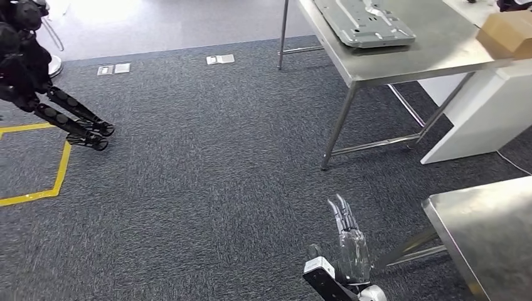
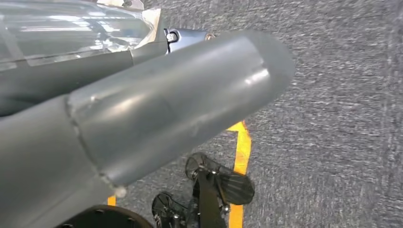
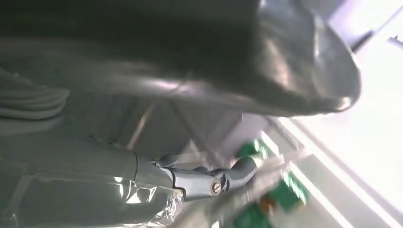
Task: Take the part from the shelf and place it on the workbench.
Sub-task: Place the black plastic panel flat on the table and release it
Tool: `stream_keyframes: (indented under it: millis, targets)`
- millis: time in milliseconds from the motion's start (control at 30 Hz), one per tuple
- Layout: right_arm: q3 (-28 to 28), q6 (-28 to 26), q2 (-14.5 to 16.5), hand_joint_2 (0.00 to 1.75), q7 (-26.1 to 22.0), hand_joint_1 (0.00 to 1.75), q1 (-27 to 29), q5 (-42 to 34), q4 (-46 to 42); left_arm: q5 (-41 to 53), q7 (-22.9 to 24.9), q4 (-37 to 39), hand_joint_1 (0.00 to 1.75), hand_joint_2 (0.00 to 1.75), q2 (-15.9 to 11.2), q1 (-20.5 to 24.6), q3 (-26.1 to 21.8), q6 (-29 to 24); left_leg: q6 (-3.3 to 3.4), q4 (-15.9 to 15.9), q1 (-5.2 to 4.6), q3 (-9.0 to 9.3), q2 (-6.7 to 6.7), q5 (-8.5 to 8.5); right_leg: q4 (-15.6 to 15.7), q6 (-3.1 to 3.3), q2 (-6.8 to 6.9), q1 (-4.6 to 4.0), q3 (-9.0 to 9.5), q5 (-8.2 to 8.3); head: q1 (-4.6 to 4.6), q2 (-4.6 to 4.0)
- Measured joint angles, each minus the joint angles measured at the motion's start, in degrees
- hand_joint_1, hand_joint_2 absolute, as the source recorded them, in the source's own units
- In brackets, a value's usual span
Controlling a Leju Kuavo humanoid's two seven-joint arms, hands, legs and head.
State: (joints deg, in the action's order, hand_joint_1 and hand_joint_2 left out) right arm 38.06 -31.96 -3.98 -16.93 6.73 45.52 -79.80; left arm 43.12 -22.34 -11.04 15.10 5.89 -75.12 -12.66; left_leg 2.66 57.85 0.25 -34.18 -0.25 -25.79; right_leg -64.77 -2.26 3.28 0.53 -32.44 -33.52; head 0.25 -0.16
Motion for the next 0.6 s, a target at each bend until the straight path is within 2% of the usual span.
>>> stream_keyframes:
  millis: [33, 67, 100, 133, 167, 200, 233, 300, 333, 400, 433, 467, 500, 533, 567, 600]
  targets:
    - [0.8, 1.3, 0.1, 0.0, -1.3, 0.0, -0.7, -4.1, 2.8, 0.0, 0.3, 0.0, 0.0, 0.0, 0.0, 0.1, 0.0, 0.0, 0.42, -0.3, 0.08, 0.23, -1.77, 0.21, -4.1, -0.18, -1.93, 0.14, -2.36, -1.25, 0.08, 0.0]
    - [1.3, 2.2, 0.3, 0.0, -2.7, 0.0, -1.4, -8.7, 6.1, 0.0, 0.5, 0.0, 0.0, 0.0, 0.0, 0.1, -0.1, -0.1, 0.54, -0.2, 0.03, 0.3, -3.34, 0.24, -6.4, -0.39, -3.14, 0.16, -4.12, -1.39, 0.09, 0.0]
    - [1.2, 2.8, 0.6, 0.0, -4.2, 0.0, -2.2, -13.1, 9.6, 0.0, 0.8, 0.0, 0.0, 0.0, 0.1, 0.1, -0.1, -0.2, 0.52, -0.2, -0.02, 0.42, -4.58, 0.22, -4.2, -0.86, -3.7, 0.17, -3.66, 0.32, 0.09, 0.0]
    - [0.6, 3.2, 0.9, 0.0, -5.6, 0.0, -3.1, -17.1, 13.1, 0.2, 1.0, 0.0, 0.0, 0.0, 0.1, 0.1, -0.1, -0.3, 0.48, -0.2, 0.0, 0.51, -5.47, 0.22, 0.2, -1.15, -4.87, 0.27, -2.05, 2.43, 0.12, 0.0]
    - [-0.4, 3.6, 1.4, 0.0, -7.1, 0.0, -4.2, -21.2, 17.2, 0.4, 1.1, 0.0, 0.0, 0.0, 0.1, 0.1, -0.1, -0.3, 0.34, -0.2, -0.09, 0.57, -6.33, 0.16, 4.1, -1.15, -5.95, 0.28, -0.62, 4.18, 0.11, 0.01]
    - [-1.6, 4.0, 1.9, 0.0, -8.6, 0.0, -5.3, -25.0, 21.9, 0.5, 1.2, 0.0, 0.0, 0.0, 0.2, 0.0, -0.1, -0.4, 0.14, -0.2, -0.14, 0.55, -7.02, 0.1, 6.8, -0.94, -6.75, 0.27, 0.34, 5.29, 0.1, 0.01]
    - [-3.1, 4.5, 2.4, 0.0, -9.9, 0.0, -6.4, -28.3, 26.8, 0.6, 1.1, 0.0, 0.0, 0.0, 0.3, 0.0, -0.1, -0.4, -0.13, -0.2, -0.17, 0.47, -7.6, 0.07, 8.0, -0.54, -7.17, 0.19, 0.83, 5.73, 0.08, 0.01]
    - [-6.4, 5.7, 3.3, 0.0, -10.7, 0.0, -8.5, -32.7, 36.4, 0.6, 0.9, 0.0, 0.0, 0.0, 0.4, -0.4, -0.1, -0.4, -0.79, -0.3, -0.1, 0.25, -8.45, 0.15, 8.2, 0.36, -6.17, 0.07, 1.18, 5.93, 0.06, 0.0]
    - [-8.0, 6.4, 3.6, 0.0, -10.2, 0.0, -9.3, -33.8, 40.6, 0.7, 0.7, 0.0, 0.0, 0.0, 0.4, -0.6, -0.1, -0.4, -1.06, 0.0, -0.12, 0.02, -7.66, -0.1, 8.4, 0.8, -5.56, 0.21, 1.47, 6.09, 0.03, 0.0]
    - [-10.6, 7.1, 3.9, 0.0, -8.9, 0.0, -10.3, -34.6, 47.6, 0.7, 0.6, 0.0, 0.0, 0.0, 0.4, -0.8, -0.1, -0.4, -1.52, 3.5, -0.21, -1.61, -4.13, -2.39, 8.9, 1.77, -4.08, 0.52, 1.92, 6.31, -0.22, 0.01]
    - [-11.4, 7.3, 4.0, 0.0, -8.6, 0.0, -10.5, -34.7, 50.4, 0.7, 0.5, 0.0, 0.0, 0.0, 0.4, -0.8, -0.1, -0.4, -1.7, 6.8, -0.2, -3.2, -2.04, -4.34, 9.0, 2.12, -3.28, 0.41, 2.05, 6.26, -0.32, 0.01]
    - [-12.1, 7.4, 4.2, 0.0, -8.4, 0.0, -10.6, -34.7, 52.7, 0.7, 0.5, 0.0, 0.0, 0.0, 0.4, -0.8, -0.1, -0.4, -1.93, 10.8, -0.06, -5.17, -0.94, -6.29, 9.0, 2.38, -2.46, 0.27, 2.12, 6.14, -0.41, 0.01]
    - [-12.6, 7.6, 4.4, 0.0, -8.0, 0.0, -10.8, -34.8, 54.6, 0.7, 0.5, 0.0, 0.0, 0.0, 0.4, -0.8, -0.1, -0.4, -2.15, 14.2, 0.12, -6.92, -0.46, -7.58, 9.0, 2.49, -1.65, 0.16, 2.17, 6.04, -0.41, 0.01]
    - [-13.1, 7.8, 4.5, 0.0, -7.3, 0.0, -11.0, -34.8, 56.3, 0.8, 0.5, 0.1, 0.0, 0.0, 0.4, -0.8, -0.1, -0.4, -2.34, 16.2, 0.29, -8.02, -0.21, -7.99, 9.0, 2.56, -0.89, 0.11, 2.2, 5.95, -0.39, 0.01]
    - [-13.5, 8.3, 4.7, 0.0, -5.5, 0.0, -11.3, -34.9, 57.9, 0.8, 0.5, 0.1, 0.0, 0.0, 0.4, -0.9, -0.1, -0.4, -2.49, 15.8, 0.47, -7.87, 0.05, -7.17, 9.0, 2.54, -0.16, 0.11, 2.27, 5.85, -0.42, 0.01]
    - [-13.9, 9.0, 4.8, 0.0, -2.8, 0.0, -11.6, -35.2, 59.3, 0.9, 0.5, 0.1, 0.0, 0.0, 0.4, -0.9, -0.1, -0.5, -2.59, 13.0, 0.63, -6.42, 0.56, -5.46, 8.9, 2.41, 0.51, 0.13, 2.42, 5.69, -0.43, 0.01]
